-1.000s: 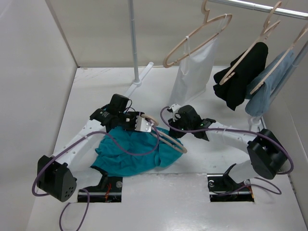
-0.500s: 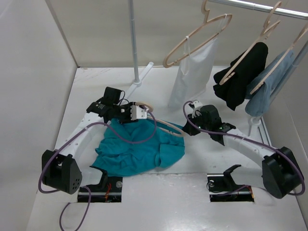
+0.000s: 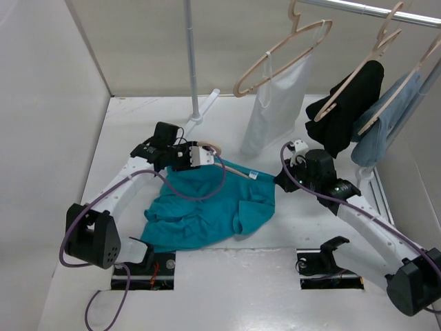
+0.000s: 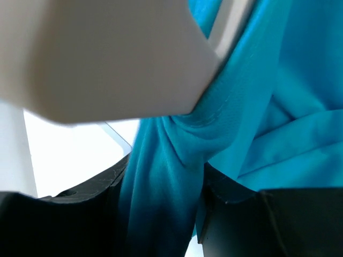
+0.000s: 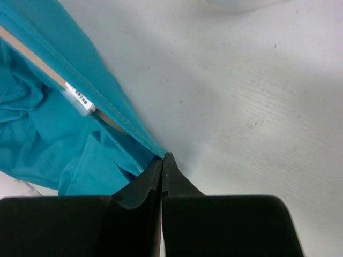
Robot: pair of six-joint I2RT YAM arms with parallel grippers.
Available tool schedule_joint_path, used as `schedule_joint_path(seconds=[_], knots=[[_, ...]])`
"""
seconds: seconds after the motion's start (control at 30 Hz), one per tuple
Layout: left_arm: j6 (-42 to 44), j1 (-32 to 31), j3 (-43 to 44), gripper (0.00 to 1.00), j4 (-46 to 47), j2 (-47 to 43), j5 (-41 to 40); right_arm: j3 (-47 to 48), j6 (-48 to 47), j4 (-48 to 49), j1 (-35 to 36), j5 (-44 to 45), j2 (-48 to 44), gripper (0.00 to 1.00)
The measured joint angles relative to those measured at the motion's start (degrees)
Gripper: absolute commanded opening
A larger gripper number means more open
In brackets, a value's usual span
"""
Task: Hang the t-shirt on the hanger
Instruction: Place tshirt on hanger
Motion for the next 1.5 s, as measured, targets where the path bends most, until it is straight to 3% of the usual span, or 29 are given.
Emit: schedule_joint_path(seconds=[0.37, 0.53, 0.63, 0.8, 1.1, 1.37, 1.43, 1.47, 1.5], knots=[[3.1, -9.8, -0.1, 0.00, -2.5, -2.0, 2.7, 14.4, -12.1, -3.3, 7.9, -4.4, 10.3, 0.02], [1.8, -12.4, -0.1, 0.00, -3.5, -2.6, 5.3, 16.5, -14.7, -3.8, 8.7, -6.8, 13.9, 0.42], [0.5, -12.5, -0.1, 0.00, -3.8, -2.6, 6.3, 17.5, -16.1, -5.8, 8.9, -7.0, 13.8, 0.53], [-2.5, -12.5, -0.1, 0.00, -3.5, -2.6, 7.1, 19.6, -19.2, -9.5, 10.4, -6.5, 11.4, 0.54], [-5.3, -12.5, -0.1, 0.00, -3.2, -1.9, 7.8, 19.8, -20.1, -7.2, 22.2, -6.5, 5.7, 0.55], [-5.7, -12.5, 0.2, 0.00, -3.2, -1.9, 8.5, 19.5, -17.4, -1.3, 22.4, -3.6, 13.3, 0.53], [-5.9, -12.5, 0.3, 0.00, -3.2, -1.9, 8.8, 19.5, -17.3, -0.8, 22.4, -3.5, 15.9, 0.48], [-6.1, -12.5, 0.3, 0.00, -3.2, -1.9, 8.9, 19.5, -17.3, -0.5, 22.5, -3.6, 16.9, 0.38], [-6.1, -12.5, 0.3, 0.00, -3.2, -1.9, 8.9, 19.5, -17.4, -0.3, 22.5, -3.6, 17.6, 0.38]])
